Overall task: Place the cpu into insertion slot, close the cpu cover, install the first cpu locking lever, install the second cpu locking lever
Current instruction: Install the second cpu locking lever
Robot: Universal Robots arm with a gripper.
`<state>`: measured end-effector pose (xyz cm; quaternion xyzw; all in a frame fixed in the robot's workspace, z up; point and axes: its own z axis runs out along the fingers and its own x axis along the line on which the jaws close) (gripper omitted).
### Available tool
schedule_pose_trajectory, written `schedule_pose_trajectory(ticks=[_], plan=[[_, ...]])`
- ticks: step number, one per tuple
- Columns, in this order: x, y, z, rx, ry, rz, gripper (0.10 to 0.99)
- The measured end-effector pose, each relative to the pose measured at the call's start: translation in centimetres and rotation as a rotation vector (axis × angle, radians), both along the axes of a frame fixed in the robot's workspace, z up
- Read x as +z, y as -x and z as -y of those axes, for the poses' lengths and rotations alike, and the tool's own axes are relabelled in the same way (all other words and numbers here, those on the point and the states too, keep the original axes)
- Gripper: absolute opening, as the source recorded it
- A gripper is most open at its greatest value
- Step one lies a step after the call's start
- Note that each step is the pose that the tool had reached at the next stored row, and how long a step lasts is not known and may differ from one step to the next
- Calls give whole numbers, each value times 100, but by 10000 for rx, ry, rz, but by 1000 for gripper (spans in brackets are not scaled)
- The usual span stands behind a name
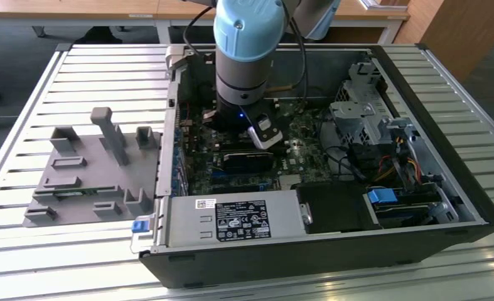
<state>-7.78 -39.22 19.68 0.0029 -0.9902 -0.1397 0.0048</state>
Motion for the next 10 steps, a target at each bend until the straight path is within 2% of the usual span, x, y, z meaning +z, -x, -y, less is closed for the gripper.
schedule_pose_trajectory(ticks=[10], plan=[[181,1,-1,-1,-1,-1,106]])
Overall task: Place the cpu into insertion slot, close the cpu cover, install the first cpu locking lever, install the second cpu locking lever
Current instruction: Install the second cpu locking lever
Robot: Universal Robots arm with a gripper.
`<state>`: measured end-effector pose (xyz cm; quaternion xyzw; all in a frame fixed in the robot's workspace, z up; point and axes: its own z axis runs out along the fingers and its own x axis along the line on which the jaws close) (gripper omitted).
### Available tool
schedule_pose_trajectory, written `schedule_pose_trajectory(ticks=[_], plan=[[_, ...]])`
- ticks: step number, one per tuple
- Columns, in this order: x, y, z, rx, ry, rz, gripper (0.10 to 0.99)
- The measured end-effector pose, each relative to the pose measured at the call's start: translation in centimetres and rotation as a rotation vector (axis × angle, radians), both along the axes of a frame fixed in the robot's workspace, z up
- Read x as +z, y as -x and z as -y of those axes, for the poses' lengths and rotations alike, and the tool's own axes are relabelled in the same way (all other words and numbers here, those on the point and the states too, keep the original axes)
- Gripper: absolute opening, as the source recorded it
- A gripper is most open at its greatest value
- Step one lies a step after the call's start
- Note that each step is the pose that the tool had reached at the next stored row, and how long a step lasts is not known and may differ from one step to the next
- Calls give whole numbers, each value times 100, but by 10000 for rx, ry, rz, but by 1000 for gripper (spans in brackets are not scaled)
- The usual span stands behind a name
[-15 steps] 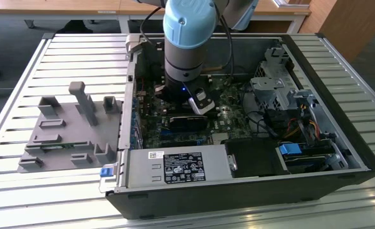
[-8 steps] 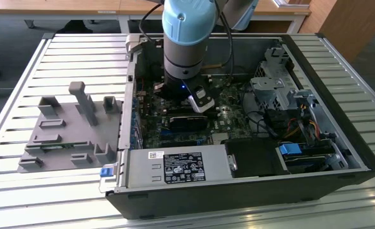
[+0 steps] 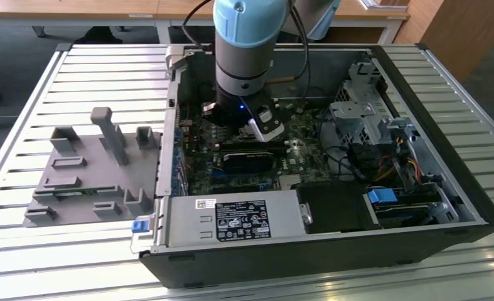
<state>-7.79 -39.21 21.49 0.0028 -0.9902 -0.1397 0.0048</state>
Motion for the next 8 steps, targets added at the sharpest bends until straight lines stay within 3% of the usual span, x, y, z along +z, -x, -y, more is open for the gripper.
schedule_pose_trajectory(ticks=[8], plan=[[15,0,-5,0,0,0,106]])
